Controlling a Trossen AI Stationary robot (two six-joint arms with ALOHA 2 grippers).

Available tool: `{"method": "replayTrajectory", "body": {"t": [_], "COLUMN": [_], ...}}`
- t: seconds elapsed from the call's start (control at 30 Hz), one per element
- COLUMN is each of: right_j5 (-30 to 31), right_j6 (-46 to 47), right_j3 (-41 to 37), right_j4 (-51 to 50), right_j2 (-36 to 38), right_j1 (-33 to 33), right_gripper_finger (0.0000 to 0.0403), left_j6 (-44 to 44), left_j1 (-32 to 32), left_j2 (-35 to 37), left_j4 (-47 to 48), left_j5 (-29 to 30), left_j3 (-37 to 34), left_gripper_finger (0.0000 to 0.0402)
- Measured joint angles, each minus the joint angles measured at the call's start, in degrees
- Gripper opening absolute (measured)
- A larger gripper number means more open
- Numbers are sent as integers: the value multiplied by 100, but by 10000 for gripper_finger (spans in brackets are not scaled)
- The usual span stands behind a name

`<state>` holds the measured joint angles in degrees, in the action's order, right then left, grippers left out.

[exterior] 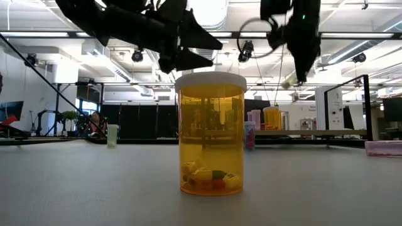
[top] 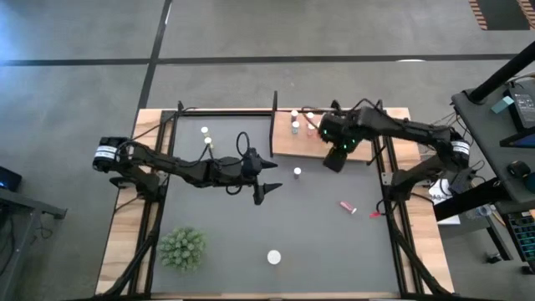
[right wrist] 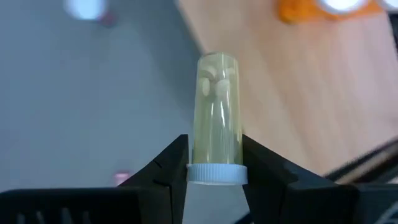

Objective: Pick and place medicine bottles onto shelf by color
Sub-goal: Put the bottom yellow pill bottle on the shelf

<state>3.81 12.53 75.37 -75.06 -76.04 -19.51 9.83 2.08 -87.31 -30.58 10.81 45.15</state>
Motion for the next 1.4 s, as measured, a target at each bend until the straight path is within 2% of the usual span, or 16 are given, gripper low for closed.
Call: {"method": "replayTrajectory", "body": {"t": [0.13,0.3,0.43,0.6,0.83,1.07,1.4], "right_j5": [-11,-146,-306,-433,-433,-996,-1135], "right_j6": [148,278,265,248,244,187,183], "right_j3": [0,0,-1,0,0,0,0], "right_j4": [344,1277,1989,2749,3001,3269,3285], "right_j2": [180,279,281,281,281,281,281], "right_j1": [759,1440,1748,1921,1954,1967,1967], "right_gripper_finger": [116,116,116,116,116,116,116], "left_j6": [-1158,-2698,-3378,-3456,-3768,-3908,-4080], "left_j1": [104,236,299,386,588,587,589], "left_j2": [-257,-501,-544,-544,-542,-518,-511], "left_j4": [-751,-1927,-2299,-2296,-2293,-2295,-2293], "left_j5": [0,-4,-2,-4,-1,183,315], "left_j3": [-2,-2,33,178,166,181,197], "left_gripper_finger": [325,325,325,325,320,275,220]}}
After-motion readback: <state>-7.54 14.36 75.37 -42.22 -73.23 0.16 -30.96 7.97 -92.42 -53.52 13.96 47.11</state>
